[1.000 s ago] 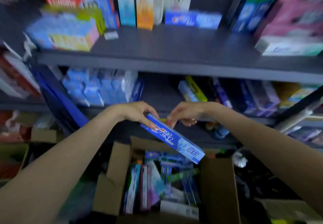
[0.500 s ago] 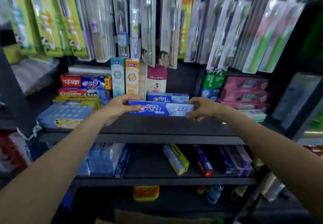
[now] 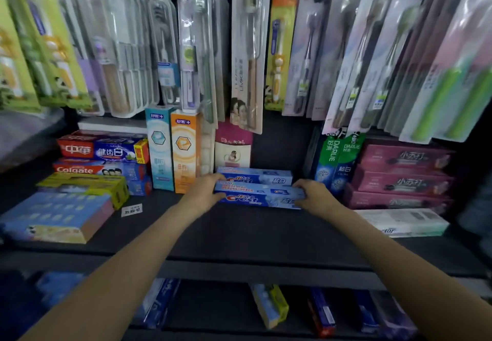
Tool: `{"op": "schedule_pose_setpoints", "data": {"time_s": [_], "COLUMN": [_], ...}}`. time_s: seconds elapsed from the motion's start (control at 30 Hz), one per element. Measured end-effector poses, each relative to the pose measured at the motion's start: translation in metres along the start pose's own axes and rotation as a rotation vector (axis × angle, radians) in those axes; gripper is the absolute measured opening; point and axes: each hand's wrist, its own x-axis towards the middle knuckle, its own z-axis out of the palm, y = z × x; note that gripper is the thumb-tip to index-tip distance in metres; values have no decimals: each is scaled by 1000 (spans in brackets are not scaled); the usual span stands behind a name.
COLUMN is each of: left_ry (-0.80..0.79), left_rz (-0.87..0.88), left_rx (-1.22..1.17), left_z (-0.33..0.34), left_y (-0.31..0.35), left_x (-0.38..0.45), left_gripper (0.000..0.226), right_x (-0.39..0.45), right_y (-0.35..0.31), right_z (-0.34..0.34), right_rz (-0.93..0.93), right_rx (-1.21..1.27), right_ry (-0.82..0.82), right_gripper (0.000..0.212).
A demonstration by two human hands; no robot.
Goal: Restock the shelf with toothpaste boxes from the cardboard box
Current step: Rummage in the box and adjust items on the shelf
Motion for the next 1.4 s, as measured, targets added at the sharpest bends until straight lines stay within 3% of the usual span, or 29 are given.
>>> {"op": "schedule_pose_setpoints", "data": {"time_s": [0.13, 0.23, 0.4, 0.53, 0.63, 0.8, 0.9, 1.03, 1.13, 1.2, 1.3, 1.4], "left_ry": [-48, -18, 343, 233, 221, 225, 324, 504, 412, 284, -25, -350], "left_rz": [2, 38, 139, 150, 177, 202, 197, 317, 479, 465, 212, -158], "left_rx": [-6, -7, 44, 222, 234, 211, 36, -130, -144, -109, 22, 146], "left_z": [14, 17, 7, 18, 25, 27, 24, 39, 80, 120, 185, 231], "left_y": [-7, -10, -8, -7, -5, -8, -3, 1, -15, -44, -102, -139], "left_x": [7, 8, 8, 11, 9, -2, -25, -105, -183, -233, -294, -342], "left_gripper": [41, 41, 53, 65, 65, 62, 54, 33, 25, 18, 20, 32], "right_x": [6, 13, 39, 70, 84, 88, 56, -46, -121, -156, -190, -215], "right_y": [-19, -38, -48, -59, -59, -59, -64, -78, -79, -70, -44, -16], "right_z": [15, 23, -7, -20, -14, -12, -8, 32, 94, 154, 259, 364], "right_rz": [-91, -167, -155, -120, -69, -59, -162, -540, -745, -740, -558, -412], "right_rx": [-277, -317, -234, -251, -272, -221, -23, 253, 254, 237, 79, -236], "right_ry": [-8, -15, 192, 170, 73, 87, 266, 363, 164, -24, -294, -674], "right_gripper": [42, 41, 34, 28, 29, 38, 39, 17, 18, 22, 20, 33]}}
